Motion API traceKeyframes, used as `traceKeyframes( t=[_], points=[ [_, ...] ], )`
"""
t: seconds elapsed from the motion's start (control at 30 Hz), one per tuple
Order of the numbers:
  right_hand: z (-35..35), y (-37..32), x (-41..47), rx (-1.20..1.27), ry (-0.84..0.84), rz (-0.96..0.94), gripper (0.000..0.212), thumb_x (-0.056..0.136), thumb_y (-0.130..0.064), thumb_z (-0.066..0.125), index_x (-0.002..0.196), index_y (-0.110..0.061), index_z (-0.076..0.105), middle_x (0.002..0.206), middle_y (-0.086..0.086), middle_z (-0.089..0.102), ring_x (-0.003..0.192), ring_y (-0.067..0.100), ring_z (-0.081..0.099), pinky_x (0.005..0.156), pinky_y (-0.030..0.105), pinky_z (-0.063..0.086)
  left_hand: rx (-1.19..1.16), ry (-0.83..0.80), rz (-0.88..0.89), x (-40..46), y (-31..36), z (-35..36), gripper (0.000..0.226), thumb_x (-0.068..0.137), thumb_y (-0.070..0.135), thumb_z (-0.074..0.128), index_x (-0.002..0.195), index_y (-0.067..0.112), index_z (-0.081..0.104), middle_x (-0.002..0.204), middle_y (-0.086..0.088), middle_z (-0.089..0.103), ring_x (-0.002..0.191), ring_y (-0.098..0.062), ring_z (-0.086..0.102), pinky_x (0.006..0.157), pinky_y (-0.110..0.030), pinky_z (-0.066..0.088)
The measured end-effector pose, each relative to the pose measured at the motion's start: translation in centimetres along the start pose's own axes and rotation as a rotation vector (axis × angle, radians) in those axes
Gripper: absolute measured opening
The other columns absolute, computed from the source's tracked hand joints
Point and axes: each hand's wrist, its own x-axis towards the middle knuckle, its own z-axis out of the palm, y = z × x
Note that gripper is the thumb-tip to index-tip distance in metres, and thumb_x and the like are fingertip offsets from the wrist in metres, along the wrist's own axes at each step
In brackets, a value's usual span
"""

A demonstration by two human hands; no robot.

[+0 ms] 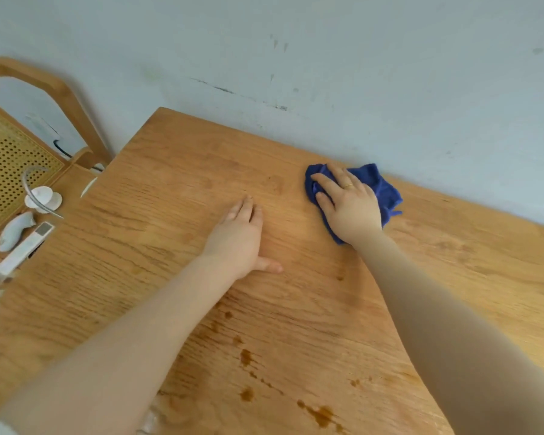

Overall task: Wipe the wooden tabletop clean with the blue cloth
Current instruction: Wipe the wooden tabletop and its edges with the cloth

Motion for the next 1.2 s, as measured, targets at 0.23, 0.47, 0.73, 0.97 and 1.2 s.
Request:
traceKeyframes(
  t=[0.23,0.47,0.73,0.97,1.2],
  points=[
    [-1.1,0.2,-5.3,0.068,-0.050,-0.343,0.043,0.092,-0.042,0.035,0.125,-0.025,0.057,0.140,0.005,0.047,0.126,0.032,0.046,0.099,0.047,0.039,-0.033,-0.004,-0.019,-0.3,0.4,-0.4,0.120,0.069,0.066,0.063,0.149,0.011,-0.007,0.157,-0.006,-0.016,0.145,-0.020,-0.009,0.116,-0.032,0.005],
    [-0.9,2.6,1.3,0.005,0.051,0.070,0.043,0.095,-0.042,0.036,0.134,-0.028,0.046,0.148,0.003,0.036,0.134,0.027,0.033,0.105,0.044,0.030,-0.025,0.005,-0.014,0.2,0.3,0.0,0.122,0.067,0.068,0.062,0.149,0.011,-0.008,0.156,-0.006,-0.019,0.145,-0.021,-0.010,0.116,-0.033,0.004],
    [0.2,-4.0,-6.7,0.013,0.034,-0.126,0.044,0.089,-0.040,0.034,0.124,-0.027,0.058,0.139,0.007,0.049,0.125,0.033,0.047,0.097,0.046,0.038,-0.058,0.094,0.004,-0.2,0.3,0.4,0.116,0.066,0.067,0.065,0.150,0.012,0.006,0.158,-0.004,-0.003,0.145,-0.021,0.001,0.115,-0.034,0.017],
    [0.7,-7.3,-0.7,0.010,0.005,-0.056,0.043,0.093,-0.042,0.031,0.130,-0.031,0.051,0.146,0.004,0.040,0.133,0.028,0.037,0.103,0.045,0.031,-0.085,0.143,-0.009,-0.5,-3.4,-2.5,0.117,0.067,0.063,0.067,0.150,0.011,0.002,0.158,-0.005,-0.004,0.144,-0.026,0.004,0.115,-0.038,0.018],
    [2.1,-9.6,1.0,0.004,0.009,0.024,0.040,0.095,-0.039,0.035,0.133,-0.030,0.047,0.150,0.004,0.032,0.137,0.027,0.028,0.106,0.044,0.026,-0.006,0.051,-0.039,-0.3,-6.3,-1.1,0.121,0.067,0.067,0.063,0.148,0.005,-0.001,0.158,-0.008,-0.010,0.145,-0.023,-0.002,0.118,-0.034,0.009]
  ],
)
